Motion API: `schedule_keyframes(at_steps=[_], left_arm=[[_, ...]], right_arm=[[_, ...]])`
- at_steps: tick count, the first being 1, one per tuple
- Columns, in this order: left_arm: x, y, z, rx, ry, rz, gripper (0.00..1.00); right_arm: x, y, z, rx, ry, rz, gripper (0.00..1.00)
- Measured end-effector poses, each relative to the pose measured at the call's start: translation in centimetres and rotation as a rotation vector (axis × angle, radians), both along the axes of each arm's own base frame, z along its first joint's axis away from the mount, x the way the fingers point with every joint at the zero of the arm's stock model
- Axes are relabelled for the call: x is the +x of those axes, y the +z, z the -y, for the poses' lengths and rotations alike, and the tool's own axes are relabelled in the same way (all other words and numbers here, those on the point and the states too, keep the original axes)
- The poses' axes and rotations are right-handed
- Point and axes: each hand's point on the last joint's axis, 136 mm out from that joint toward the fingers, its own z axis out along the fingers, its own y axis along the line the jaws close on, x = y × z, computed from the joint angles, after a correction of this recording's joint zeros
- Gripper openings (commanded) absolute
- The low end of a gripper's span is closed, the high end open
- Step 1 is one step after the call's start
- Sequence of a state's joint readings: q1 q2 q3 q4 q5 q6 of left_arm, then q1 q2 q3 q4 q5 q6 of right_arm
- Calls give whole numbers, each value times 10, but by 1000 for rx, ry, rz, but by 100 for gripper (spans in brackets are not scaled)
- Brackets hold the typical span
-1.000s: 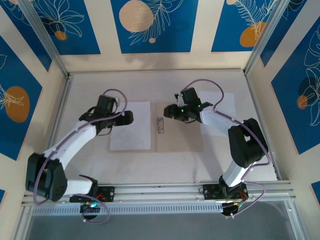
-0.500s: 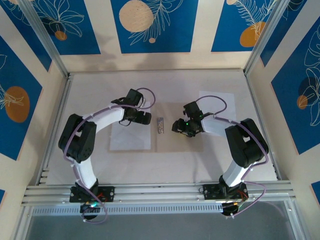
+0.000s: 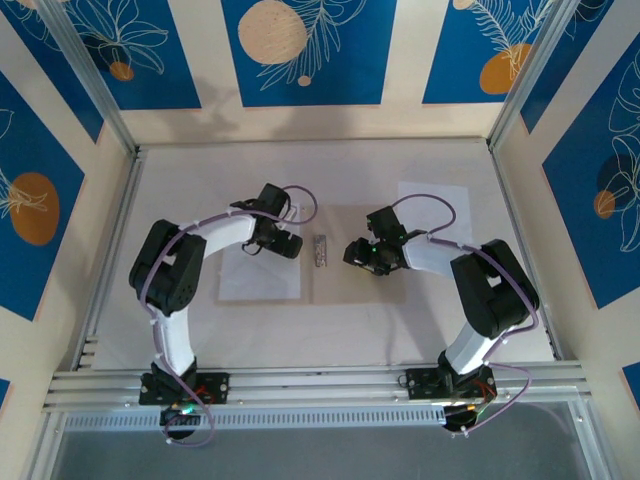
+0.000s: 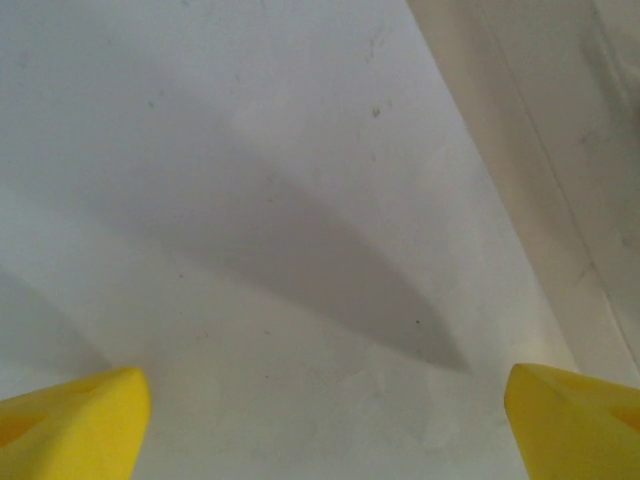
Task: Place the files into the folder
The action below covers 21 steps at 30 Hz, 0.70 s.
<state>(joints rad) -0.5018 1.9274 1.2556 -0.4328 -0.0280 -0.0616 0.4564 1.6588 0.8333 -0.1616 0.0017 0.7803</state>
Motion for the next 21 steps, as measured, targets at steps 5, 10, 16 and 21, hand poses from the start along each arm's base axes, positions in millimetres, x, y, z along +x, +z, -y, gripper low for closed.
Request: schedule_keyframes(at_steps=[5,10,16,21], left_arm=[[-2,-3,2,4,-13,-6,90],[-8,-3,7,-17,-24,-8,89],[-14,-3,7,-29,-13,-9,90],[-12,-3,5,-30,21,-11,91]], right_arm=[[-2,1,-3,-3,-24,6,51],[-4,0,-6,-19,-42,9,51],[-4,-1,-7,-24,-56,9,51],[-4,-1,-8,-27,-64,10,51]])
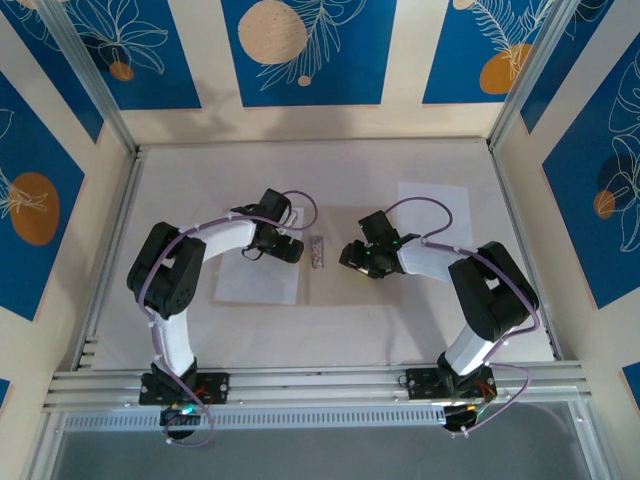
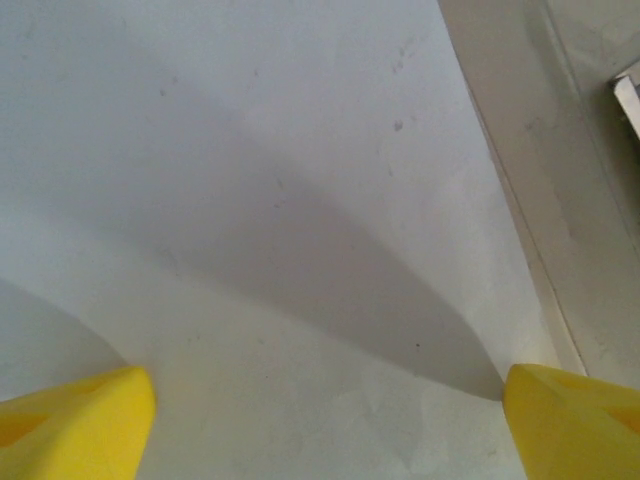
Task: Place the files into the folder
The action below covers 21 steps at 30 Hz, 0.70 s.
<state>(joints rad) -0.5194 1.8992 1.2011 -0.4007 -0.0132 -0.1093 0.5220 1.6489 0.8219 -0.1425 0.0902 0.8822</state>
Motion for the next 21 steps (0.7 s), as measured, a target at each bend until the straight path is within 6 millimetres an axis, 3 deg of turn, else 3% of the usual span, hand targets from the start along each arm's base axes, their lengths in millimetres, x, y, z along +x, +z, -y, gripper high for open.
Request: schedule_keyframes(at_steps=[13,21], left_arm=[[10,1,-21,-20,188,-10,92],[8,1,-24,-19,193,-16,91]], right_arm=[[0,0,-1,-1,-24,-4,51],[0,0,-1,2,-31,-6,51]])
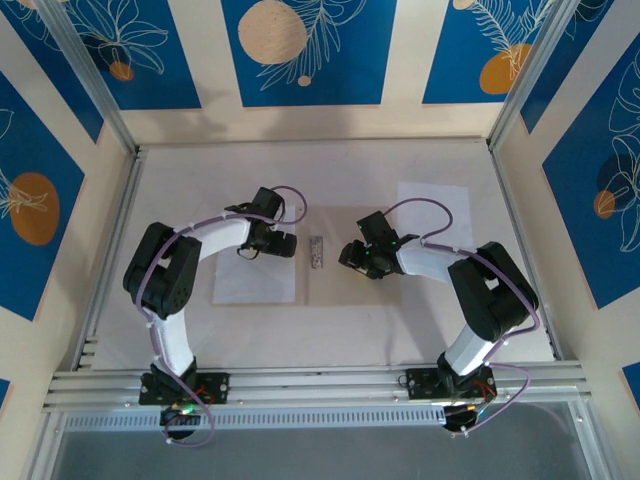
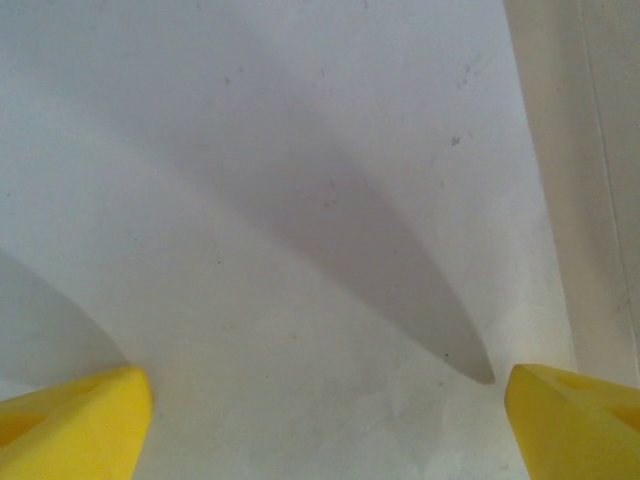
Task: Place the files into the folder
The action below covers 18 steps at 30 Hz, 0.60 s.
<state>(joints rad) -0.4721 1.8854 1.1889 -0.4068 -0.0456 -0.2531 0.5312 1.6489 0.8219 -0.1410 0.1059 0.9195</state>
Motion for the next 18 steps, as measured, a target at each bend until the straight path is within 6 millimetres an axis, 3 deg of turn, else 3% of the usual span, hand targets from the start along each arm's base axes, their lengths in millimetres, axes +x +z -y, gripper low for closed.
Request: schedule_keyframes(at_steps=[18], left_arm=[[-12,0,4,1,-117,-26,91]], right_arm=[[0,0,0,-9,-10,5,51]])
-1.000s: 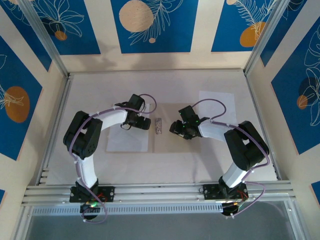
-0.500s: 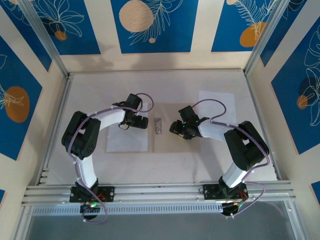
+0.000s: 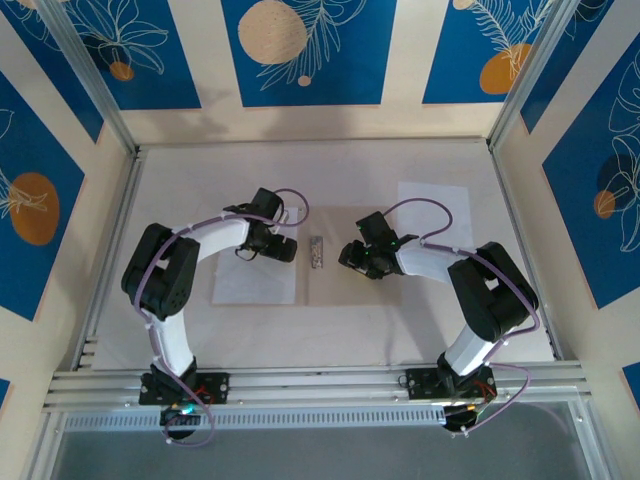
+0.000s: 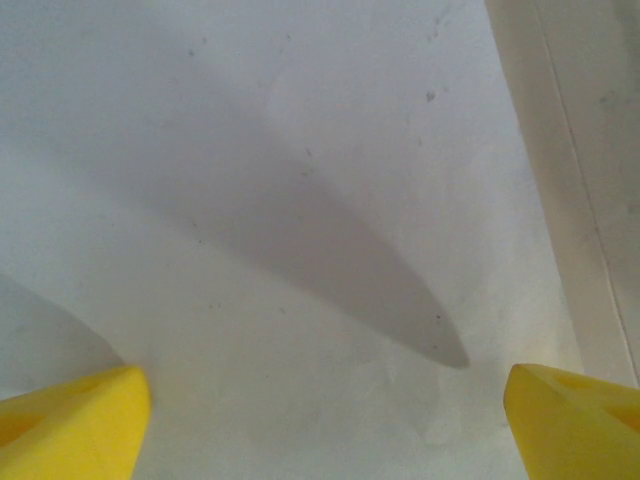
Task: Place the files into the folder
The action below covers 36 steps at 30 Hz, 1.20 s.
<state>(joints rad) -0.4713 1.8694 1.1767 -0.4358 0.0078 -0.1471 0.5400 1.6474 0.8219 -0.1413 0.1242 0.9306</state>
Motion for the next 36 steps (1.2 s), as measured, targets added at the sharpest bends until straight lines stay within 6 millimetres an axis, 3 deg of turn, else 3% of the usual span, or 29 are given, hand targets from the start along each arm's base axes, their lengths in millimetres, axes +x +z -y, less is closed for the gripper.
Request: schedule_keyframes(at_steps=[29,32,36], left_arm=[[-7,0,-6,23,5,-15,92],[-7,8,-6,19,5,-16,94],[3,35,0,41,4,45,96]], right_arm=[[-3,0,-3,-2,-1,-4,51],[-5,1,-5,0,1,-5,51],[-9,0,-9,-9,17,-7,51]])
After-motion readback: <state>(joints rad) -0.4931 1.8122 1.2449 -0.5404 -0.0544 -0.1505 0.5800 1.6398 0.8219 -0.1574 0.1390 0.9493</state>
